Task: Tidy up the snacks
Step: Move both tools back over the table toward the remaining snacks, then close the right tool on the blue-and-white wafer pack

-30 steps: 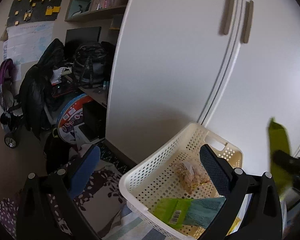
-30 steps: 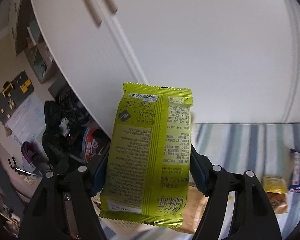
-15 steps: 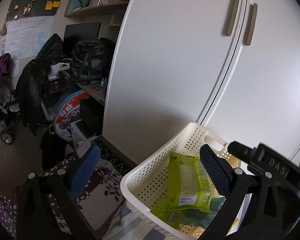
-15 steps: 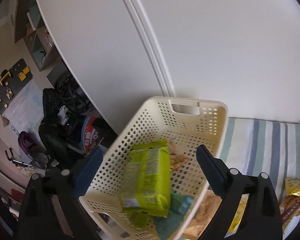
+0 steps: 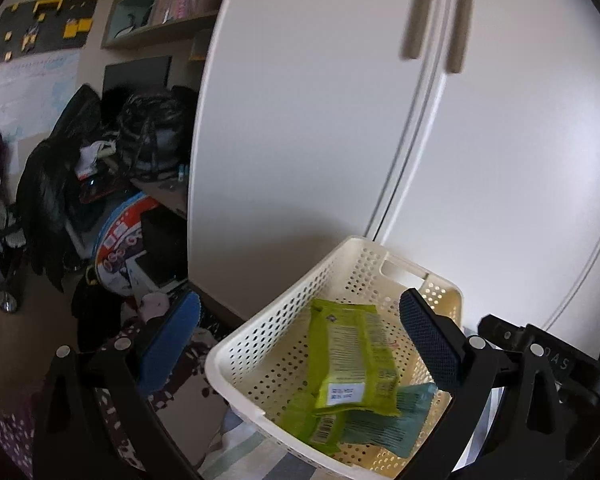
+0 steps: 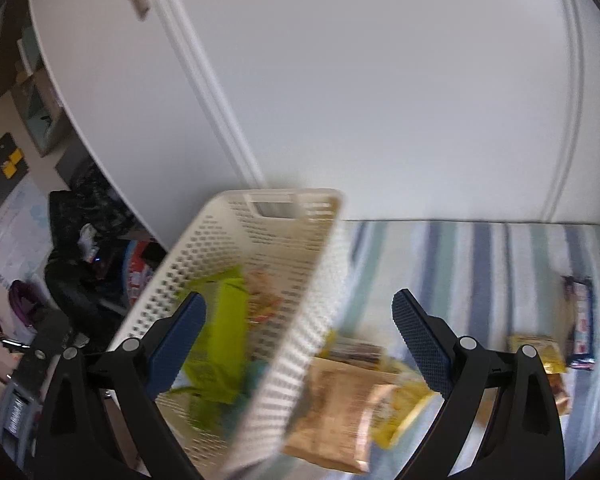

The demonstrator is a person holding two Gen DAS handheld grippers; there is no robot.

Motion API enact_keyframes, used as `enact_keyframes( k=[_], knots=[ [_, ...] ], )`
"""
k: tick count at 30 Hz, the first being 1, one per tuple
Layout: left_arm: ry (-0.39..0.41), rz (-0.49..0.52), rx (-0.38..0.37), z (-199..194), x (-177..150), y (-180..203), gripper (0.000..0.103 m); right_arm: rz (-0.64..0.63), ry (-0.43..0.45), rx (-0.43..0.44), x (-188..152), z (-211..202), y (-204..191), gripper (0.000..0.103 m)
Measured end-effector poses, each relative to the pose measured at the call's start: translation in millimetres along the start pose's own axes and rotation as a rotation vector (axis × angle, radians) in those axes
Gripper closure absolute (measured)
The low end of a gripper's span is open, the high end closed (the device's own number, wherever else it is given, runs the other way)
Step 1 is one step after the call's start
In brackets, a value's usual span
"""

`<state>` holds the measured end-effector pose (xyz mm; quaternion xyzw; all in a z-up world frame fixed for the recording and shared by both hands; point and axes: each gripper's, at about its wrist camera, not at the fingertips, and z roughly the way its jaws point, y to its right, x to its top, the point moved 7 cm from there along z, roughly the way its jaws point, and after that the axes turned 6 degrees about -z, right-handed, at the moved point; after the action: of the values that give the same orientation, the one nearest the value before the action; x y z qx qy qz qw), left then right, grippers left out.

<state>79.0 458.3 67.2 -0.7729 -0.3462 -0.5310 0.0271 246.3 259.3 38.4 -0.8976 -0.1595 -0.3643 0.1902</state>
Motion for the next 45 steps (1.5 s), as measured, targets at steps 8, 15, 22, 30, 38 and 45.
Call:
enact_keyframes(
  k=[8, 15, 22, 30, 38, 45],
  knots=[
    [-0.024, 0.05, -0.041, 1.7, -7.0, 18.6, 0.002, 0.045, -0.006, -0.116, -14.7, -18.3, 72.9, 0.01],
    [-0.029, 0.092, -0.099, -6.3, -15.1, 41.8, 0.002, 0.076, -0.028, -0.234, -33.0, -35.0, 142.4, 0.01],
    [-0.034, 0.204, -0.169, -14.5, -30.9, 81.3, 0.002, 0.164, -0.047, -0.322, -49.4, -49.7, 211.2, 0.01],
    [-0.147, 0.168, -0.361, -19.2, -52.1, 111.9, 0.002, 0.188, -0.115, -0.395, -69.3, -36.8, 256.5, 0.01],
    [-0.144, 0.259, -0.388, -28.2, -69.9, 138.8, 0.002, 0.214, -0.199, -0.413, -85.4, -7.9, 281.0, 0.026],
    [-0.148, 0.318, -0.404, -31.4, -79.9, 152.6, 0.002, 0.211, -0.227, -0.401, -88.2, 8.8, 283.0, 0.036]
  ],
)
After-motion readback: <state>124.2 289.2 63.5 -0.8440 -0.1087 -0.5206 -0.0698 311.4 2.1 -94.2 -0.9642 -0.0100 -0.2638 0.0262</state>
